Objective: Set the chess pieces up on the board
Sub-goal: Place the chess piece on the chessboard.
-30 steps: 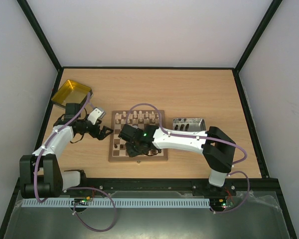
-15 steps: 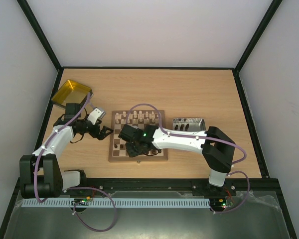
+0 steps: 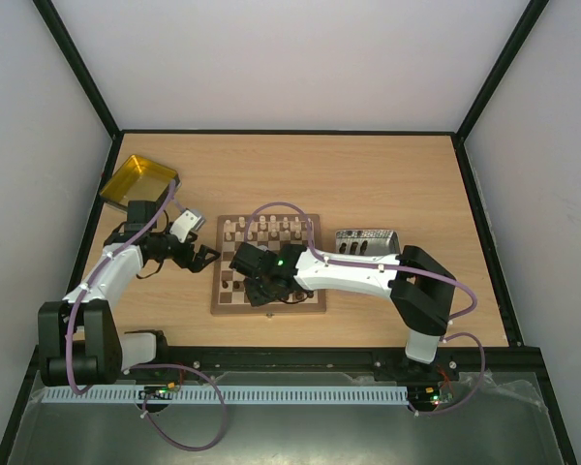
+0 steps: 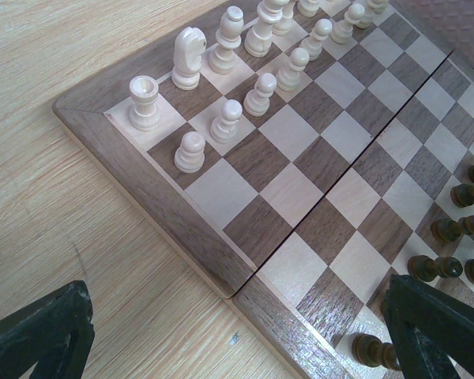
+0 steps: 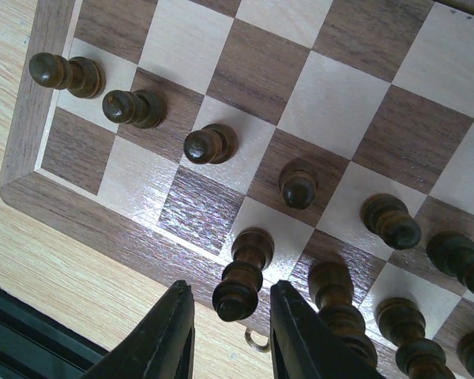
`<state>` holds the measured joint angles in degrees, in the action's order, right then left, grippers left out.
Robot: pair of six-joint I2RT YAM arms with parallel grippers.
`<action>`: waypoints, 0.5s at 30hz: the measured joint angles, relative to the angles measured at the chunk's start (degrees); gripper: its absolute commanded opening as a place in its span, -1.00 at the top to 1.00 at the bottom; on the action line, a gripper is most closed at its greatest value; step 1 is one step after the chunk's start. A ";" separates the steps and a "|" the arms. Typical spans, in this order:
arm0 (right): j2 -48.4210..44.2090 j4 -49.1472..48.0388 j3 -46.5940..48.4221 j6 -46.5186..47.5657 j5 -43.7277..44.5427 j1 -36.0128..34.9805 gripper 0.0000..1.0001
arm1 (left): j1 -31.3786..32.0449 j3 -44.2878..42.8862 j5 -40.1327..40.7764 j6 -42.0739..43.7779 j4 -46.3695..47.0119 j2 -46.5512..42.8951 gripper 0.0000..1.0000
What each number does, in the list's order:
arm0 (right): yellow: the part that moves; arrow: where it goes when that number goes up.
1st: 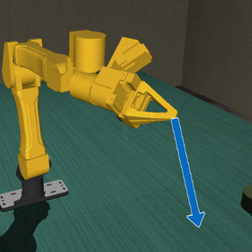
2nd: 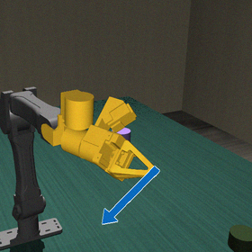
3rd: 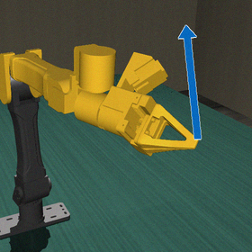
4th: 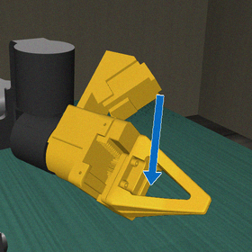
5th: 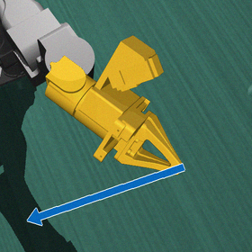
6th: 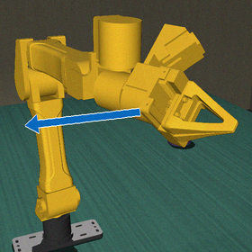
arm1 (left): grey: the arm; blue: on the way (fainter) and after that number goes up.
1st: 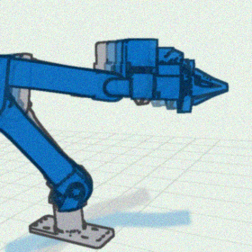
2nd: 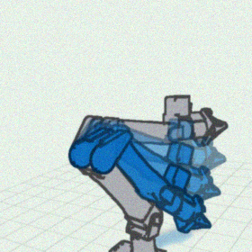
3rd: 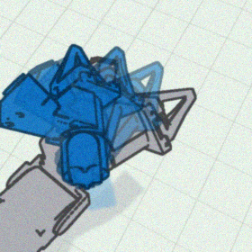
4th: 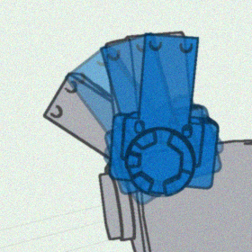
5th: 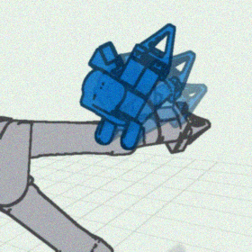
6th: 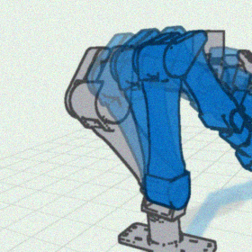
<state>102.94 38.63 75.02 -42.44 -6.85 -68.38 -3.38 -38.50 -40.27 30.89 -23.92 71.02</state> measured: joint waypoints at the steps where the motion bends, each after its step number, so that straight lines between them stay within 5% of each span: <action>1: 0.00 0.00 0.00 0.00 0.00 0.00 0.47 | 0.00 0.00 0.00 0.00 0.00 0.00 -0.99; 15: 0.00 0.11 0.02 -0.04 1.27 0.00 0.47 | 0.00 -0.02 0.00 0.00 0.00 0.00 -0.99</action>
<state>102.94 38.74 75.05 -42.48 -5.58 -68.38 -3.38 -38.52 -40.27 30.89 -23.92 71.02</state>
